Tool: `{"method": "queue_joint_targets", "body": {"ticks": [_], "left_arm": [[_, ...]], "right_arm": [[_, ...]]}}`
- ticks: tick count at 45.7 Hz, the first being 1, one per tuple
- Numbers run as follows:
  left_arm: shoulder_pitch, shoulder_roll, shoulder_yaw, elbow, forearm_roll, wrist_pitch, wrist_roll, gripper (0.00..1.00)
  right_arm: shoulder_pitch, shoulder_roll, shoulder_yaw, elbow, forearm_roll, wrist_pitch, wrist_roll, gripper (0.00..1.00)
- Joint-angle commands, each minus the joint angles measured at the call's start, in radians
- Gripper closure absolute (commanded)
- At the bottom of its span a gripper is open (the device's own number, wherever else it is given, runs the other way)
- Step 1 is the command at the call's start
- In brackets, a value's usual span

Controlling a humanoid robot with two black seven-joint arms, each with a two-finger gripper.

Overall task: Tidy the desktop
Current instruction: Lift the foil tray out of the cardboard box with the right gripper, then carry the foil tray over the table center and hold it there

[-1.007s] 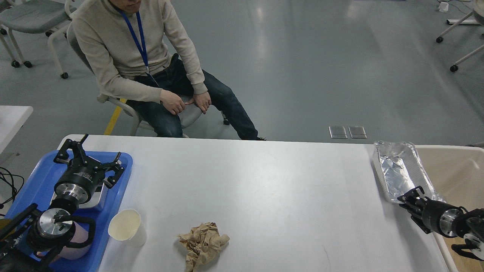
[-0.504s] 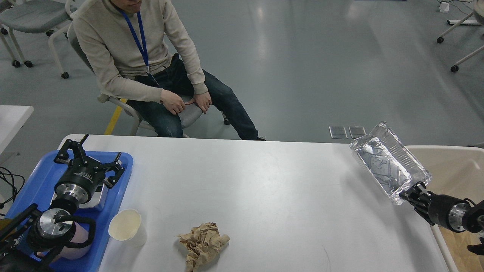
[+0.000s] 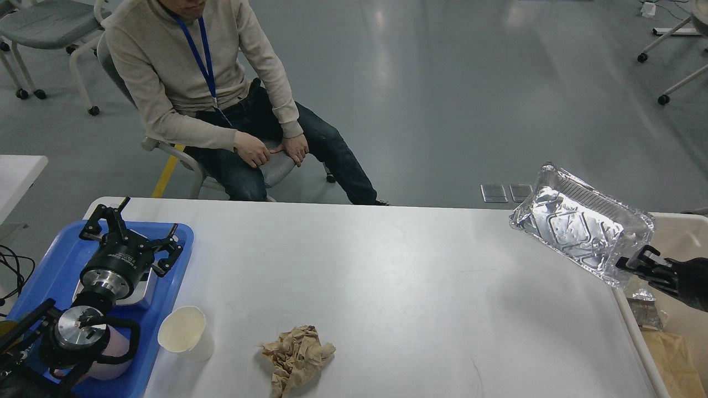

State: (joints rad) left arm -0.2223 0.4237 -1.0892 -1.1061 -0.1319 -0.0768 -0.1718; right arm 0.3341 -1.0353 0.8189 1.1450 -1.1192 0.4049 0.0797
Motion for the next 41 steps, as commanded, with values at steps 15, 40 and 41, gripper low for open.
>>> {"method": "queue_joint_targets", "body": {"ticks": [15, 40, 41], "left_arm": [[0.001, 0.032, 0.000, -0.009, 0.000, -0.003, -0.009, 0.04], [-0.002, 0.067, -0.001, -0.012, 0.018, 0.020, -0.021, 0.04], [-0.002, 0.072, -0.001, -0.012, 0.028, 0.020, -0.021, 0.04]], "right_arm": [[-0.003, -0.200, -0.003, 0.228, -0.063, 0.072, -0.009, 1.00], [0.278, 0.096, -0.181, 0.208, -0.275, 0.204, -0.020, 1.00], [0.299, 0.107, -0.201, 0.196, -0.275, 0.204, -0.020, 1.00]]}}
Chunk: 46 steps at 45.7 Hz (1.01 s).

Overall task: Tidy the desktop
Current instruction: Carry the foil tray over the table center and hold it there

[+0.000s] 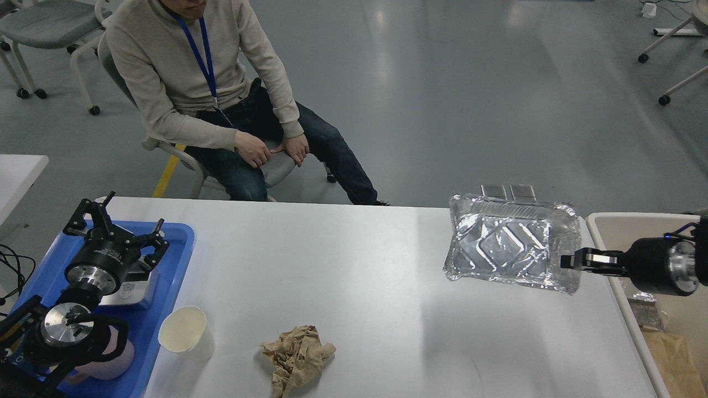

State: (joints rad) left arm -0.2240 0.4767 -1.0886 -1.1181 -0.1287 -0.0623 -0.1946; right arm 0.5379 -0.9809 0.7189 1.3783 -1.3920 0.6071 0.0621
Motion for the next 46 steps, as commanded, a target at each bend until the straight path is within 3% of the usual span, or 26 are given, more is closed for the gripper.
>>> {"method": "queue_joint_targets", "body": {"ticks": [1, 18, 46], "left_arm": [[0.000, 0.023, -0.004, 0.000, 0.033, 0.006, 0.001, 0.04], [-0.008, 0.022, -0.040, 0.001, 0.072, 0.006, -0.009, 0.04], [0.026, 0.059, -0.062, 0.009, 0.181, -0.001, -0.002, 0.04]], "right_arm": [[0.115, 0.064, -0.120, -0.048, -0.001, 0.003, -0.004, 1.00], [0.392, 0.234, -0.378, -0.143, 0.013, 0.008, -0.004, 1.00], [0.447, 0.416, -0.513, -0.308, 0.168, 0.052, -0.005, 1.00]]}}
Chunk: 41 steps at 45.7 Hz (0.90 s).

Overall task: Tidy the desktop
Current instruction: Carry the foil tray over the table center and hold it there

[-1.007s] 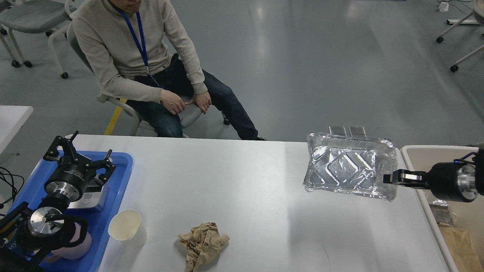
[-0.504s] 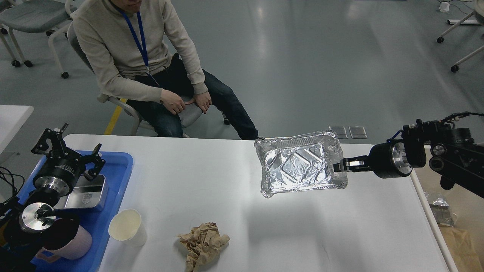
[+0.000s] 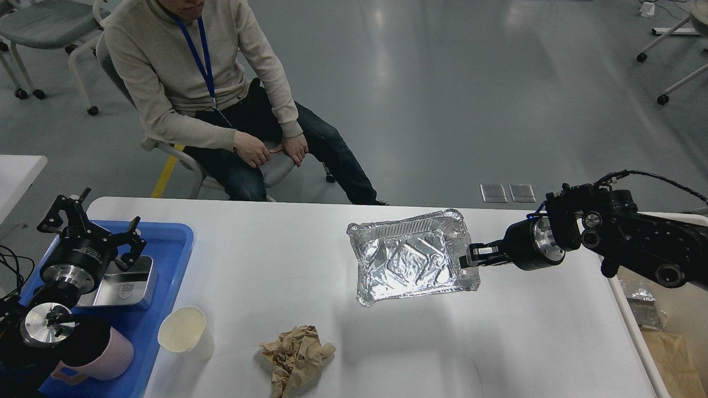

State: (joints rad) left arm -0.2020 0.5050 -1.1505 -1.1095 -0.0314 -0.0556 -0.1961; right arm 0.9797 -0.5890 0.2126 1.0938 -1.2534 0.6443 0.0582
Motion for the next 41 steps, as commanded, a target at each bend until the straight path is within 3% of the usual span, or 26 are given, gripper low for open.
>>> {"method": "queue_joint_targets", "body": {"ticks": [1, 17, 33, 41], "left_arm": [[0.009, 0.036, 0.000, -0.001, 0.108, -0.010, 0.000, 0.04], [0.015, 0.052, -0.018, 0.005, 0.222, -0.010, 0.000, 0.04], [0.023, 0.064, -0.017, -0.012, 0.214, 0.022, 0.014, 0.04], [0.029, 0.139, 0.037, -0.117, 0.223, 0.028, 0.012, 0.04]], "right_arm": [[0.008, 0.031, -0.010, -0.025, 0.032, 0.015, -0.001, 1.00], [0.014, 0.097, -0.042, -0.078, 0.131, 0.017, -0.037, 1.00], [0.014, 0.106, -0.047, -0.074, 0.123, 0.017, -0.035, 1.00], [0.013, 0.110, -0.047, -0.074, 0.117, 0.017, -0.037, 1.00]]}}
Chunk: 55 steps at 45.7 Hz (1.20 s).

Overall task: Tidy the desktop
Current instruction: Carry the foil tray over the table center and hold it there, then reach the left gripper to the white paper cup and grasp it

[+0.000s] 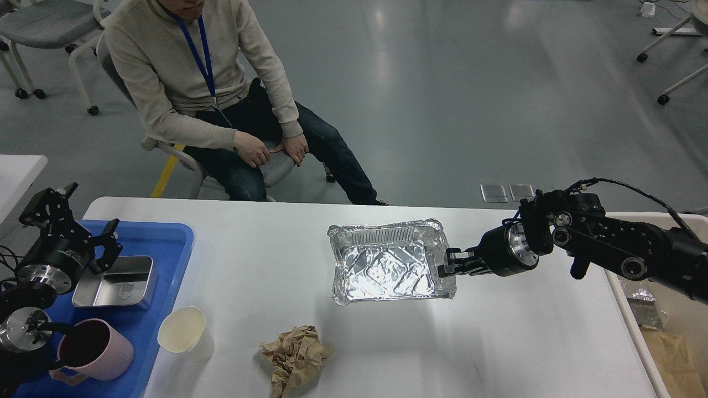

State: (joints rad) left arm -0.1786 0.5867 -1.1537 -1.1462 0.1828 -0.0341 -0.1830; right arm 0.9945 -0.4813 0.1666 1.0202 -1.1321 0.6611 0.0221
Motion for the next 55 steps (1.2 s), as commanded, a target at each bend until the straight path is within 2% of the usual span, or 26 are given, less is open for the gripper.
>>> {"method": "queue_joint_targets", "body": {"ticks": [1, 12, 20, 28, 38, 43, 51, 55], "left_arm": [[0.004, 0.079, 0.055, -0.102, 0.012, 0.008, -0.003, 0.04], [-0.001, 0.364, 0.176, -0.233, 0.026, 0.029, -0.006, 0.04], [0.002, 0.608, 0.273, -0.335, 0.145, 0.029, -0.006, 0.04], [0.004, 0.803, 0.356, -0.382, 0.268, 0.003, -0.007, 0.04], [0.005, 0.969, 0.411, -0.440, 0.342, -0.089, -0.013, 0.04], [0.002, 1.041, 0.454, -0.457, 0.392, -0.104, -0.016, 0.04], [-0.002, 1.078, 0.454, -0.460, 0.411, -0.102, -0.023, 0.04], [-0.007, 1.072, 0.453, -0.461, 0.419, -0.102, -0.046, 0.04]], "right_arm": [[-0.002, 0.006, -0.001, 0.001, -0.005, -0.002, -0.001, 1.00], [-0.004, 0.016, -0.001, 0.000, -0.008, -0.002, -0.001, 1.00], [-0.007, 0.018, -0.003, -0.002, -0.014, -0.002, -0.001, 1.00], [-0.008, 0.021, -0.003, -0.003, -0.017, -0.002, -0.001, 1.00], [-0.011, 0.018, -0.003, -0.002, -0.017, -0.002, -0.001, 1.00], [-0.010, 0.015, -0.003, -0.002, -0.017, -0.002, -0.001, 1.00], [-0.011, 0.015, -0.001, -0.002, -0.017, -0.002, -0.001, 1.00], [-0.011, 0.015, -0.001, -0.002, -0.017, -0.002, -0.001, 1.00]]}}
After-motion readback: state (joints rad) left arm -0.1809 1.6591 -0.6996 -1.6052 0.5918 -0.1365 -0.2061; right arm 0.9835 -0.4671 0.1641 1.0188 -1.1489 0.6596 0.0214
